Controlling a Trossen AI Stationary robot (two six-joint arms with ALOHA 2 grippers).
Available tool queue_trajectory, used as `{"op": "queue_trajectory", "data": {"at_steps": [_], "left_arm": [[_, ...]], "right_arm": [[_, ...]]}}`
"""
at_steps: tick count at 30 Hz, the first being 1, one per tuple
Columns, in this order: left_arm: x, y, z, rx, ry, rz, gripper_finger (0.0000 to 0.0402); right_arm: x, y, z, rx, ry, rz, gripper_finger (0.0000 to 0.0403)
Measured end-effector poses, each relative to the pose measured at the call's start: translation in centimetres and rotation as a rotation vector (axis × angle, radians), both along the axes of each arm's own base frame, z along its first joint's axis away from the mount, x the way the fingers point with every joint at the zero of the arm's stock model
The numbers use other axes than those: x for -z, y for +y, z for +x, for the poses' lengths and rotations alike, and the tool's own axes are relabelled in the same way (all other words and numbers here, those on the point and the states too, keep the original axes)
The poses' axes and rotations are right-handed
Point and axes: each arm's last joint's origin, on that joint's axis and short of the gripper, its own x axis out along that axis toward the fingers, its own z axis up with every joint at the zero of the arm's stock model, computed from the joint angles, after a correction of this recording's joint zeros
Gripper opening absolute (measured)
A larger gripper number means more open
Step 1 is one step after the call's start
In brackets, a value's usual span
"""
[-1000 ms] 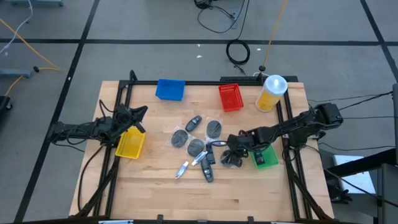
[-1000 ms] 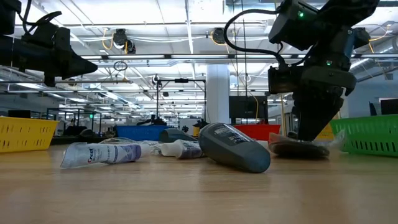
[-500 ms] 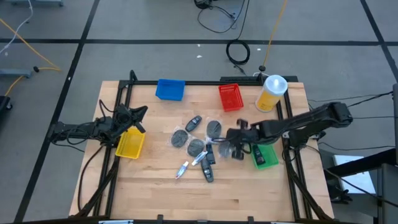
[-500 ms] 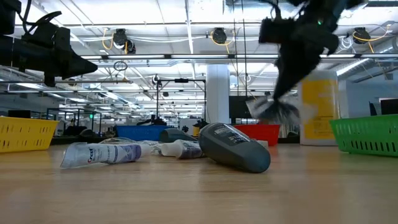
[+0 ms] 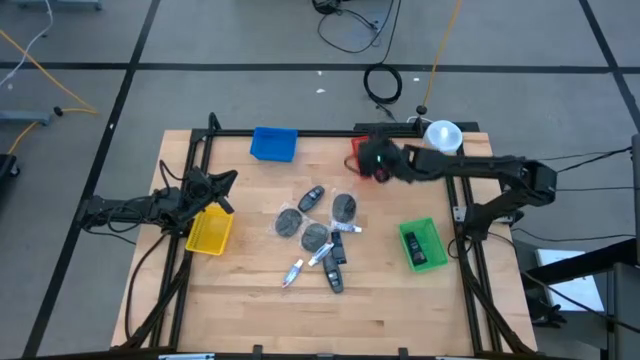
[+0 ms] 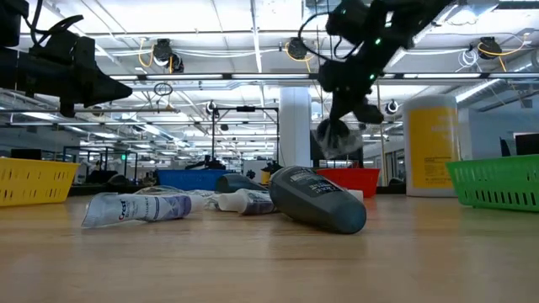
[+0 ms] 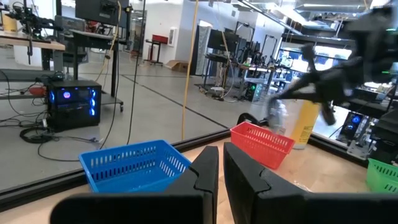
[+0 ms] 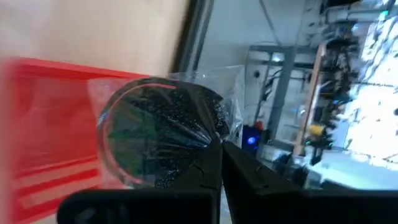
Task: Pick & Place Travel size toiletries
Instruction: Put the black hairbrush into the yellow bin
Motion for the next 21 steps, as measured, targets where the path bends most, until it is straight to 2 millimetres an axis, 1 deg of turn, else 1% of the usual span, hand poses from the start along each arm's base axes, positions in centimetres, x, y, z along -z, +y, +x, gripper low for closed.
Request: {"op": "queue_trajectory", "data": {"at_steps": [3, 6, 8, 12, 17, 21], "left_arm": [[0.0, 0.0, 0.0, 0.0, 0.0, 0.0, 0.0024], [0.0, 0.0, 0.0, 0.0, -0.001, 0.0, 0.0024], [0.0, 0.0, 0.0, 0.0, 0.0, 0.0, 0.0024], [0.0, 0.0, 0.0, 0.0, 0.0, 0.0, 0.0024], [0.0, 0.0, 0.0, 0.0, 0.0, 0.0, 0.0024], [0.0, 0.0, 0.0, 0.0, 0.0, 0.0, 0.0024]], "right_arm": [[1.1, -2.0, -0.2, -0.076, 0.043, 0.062, 0.0001], [2.2, -2.9, -0.6, -0.082, 0.091, 0.114, 0.0001], [2.5, -3.2, -0.6, -0.071, 0.082, 0.137, 0.0001], [2.8, -3.5, -0.9, -0.081, 0.03, 0.243, 0.0001], [3.0, -4.0, -1.4, 0.015, -0.04, 0.314, 0.0001], [3.1, -4.3, -1.8, 0.022, -0.083, 0.399, 0.0012]]}}
